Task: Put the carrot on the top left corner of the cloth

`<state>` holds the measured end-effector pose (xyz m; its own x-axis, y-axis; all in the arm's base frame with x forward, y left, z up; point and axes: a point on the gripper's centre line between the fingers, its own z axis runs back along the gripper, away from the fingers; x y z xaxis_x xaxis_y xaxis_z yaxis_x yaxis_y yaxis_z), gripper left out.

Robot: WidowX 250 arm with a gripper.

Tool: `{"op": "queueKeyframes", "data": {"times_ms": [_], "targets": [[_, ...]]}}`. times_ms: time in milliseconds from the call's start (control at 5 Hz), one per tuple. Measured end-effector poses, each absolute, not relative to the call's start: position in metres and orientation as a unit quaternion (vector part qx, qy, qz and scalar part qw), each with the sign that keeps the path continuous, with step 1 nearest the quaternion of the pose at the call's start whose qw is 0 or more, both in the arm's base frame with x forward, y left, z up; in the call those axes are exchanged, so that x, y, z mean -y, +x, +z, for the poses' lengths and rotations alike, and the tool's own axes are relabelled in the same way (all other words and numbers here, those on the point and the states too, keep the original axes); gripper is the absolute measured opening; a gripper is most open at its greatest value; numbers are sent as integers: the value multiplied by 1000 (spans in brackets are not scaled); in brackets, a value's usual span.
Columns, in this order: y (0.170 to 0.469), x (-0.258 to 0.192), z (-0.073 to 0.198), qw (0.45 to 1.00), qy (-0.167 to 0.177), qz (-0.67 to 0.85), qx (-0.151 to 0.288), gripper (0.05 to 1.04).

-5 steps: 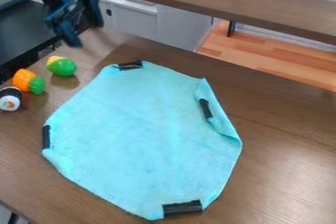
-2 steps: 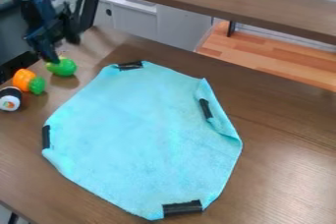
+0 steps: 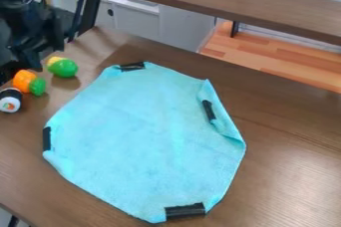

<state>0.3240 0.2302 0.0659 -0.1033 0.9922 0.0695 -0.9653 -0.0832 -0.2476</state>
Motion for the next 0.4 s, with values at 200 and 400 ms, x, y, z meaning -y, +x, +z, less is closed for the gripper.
{"op": "queueKeyframes", "data": {"times_ms": [200,400], "targets": [[321,-237,63,665,-50,734,127,1000],[316,-248,62,658,-42,739,141,1000]]}}
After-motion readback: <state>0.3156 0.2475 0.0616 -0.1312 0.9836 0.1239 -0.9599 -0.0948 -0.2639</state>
